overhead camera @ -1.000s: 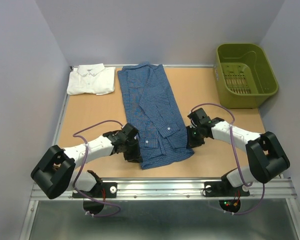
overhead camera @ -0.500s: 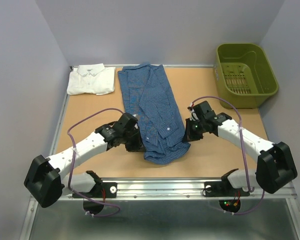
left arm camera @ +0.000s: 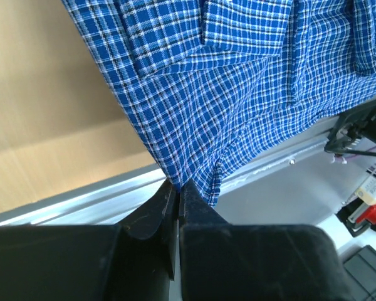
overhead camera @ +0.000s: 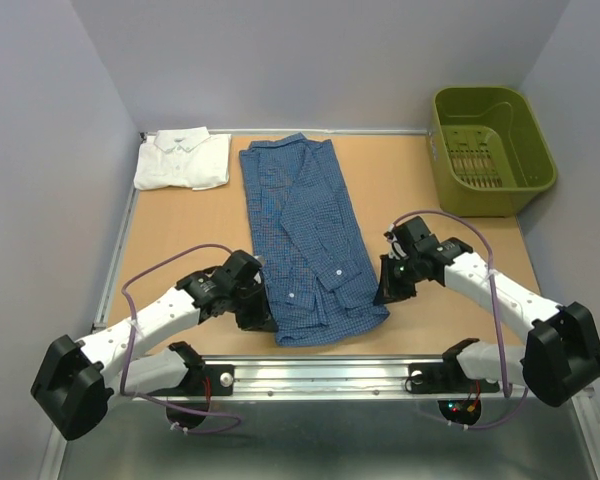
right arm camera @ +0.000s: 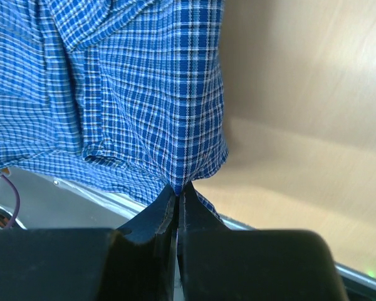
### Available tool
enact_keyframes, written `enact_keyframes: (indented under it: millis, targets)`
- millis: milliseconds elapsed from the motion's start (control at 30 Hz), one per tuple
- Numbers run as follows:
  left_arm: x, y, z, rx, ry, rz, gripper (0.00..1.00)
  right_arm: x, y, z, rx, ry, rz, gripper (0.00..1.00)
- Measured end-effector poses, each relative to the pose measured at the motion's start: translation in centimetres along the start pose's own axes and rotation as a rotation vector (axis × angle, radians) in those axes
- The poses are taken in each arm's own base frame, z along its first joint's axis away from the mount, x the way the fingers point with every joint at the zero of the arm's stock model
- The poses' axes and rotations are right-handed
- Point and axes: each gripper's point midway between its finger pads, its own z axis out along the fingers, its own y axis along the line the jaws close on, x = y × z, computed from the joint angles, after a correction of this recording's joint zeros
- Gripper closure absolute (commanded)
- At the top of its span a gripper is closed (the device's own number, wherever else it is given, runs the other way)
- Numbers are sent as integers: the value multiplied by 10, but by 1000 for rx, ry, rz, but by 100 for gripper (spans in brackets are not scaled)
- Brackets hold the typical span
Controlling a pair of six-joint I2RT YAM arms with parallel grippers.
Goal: Fold and stack the long sleeve shirts
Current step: Fold the shirt
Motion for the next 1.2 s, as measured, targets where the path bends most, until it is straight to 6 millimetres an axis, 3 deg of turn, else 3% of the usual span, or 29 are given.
enact_keyframes:
  millis: [233,400,567,667,900,1067,1200]
  targets:
    - [0,-4,-8,27,-24,-20,98,4,-1,-4,15,22,21,99]
    - [-23,-14,-12,27,-79,-62,99,-25,15,-10,22,-8,22,99]
    - [-72,-34,-25,65,-191,-108,98,-65,34,-12,24,-57,13,98]
    - [-115,-42,-42,88,-291,-139,98,-94,48,-13,24,-95,6,97]
    - [-192,-44,-68,98,-454,-173,98,-152,70,-8,33,-166,-8,97]
    - [-236,-43,-71,79,-523,-159,98,-193,79,3,42,-210,-4,95]
    - [-260,-30,-62,49,-542,-173,96,-219,74,13,52,-230,28,91]
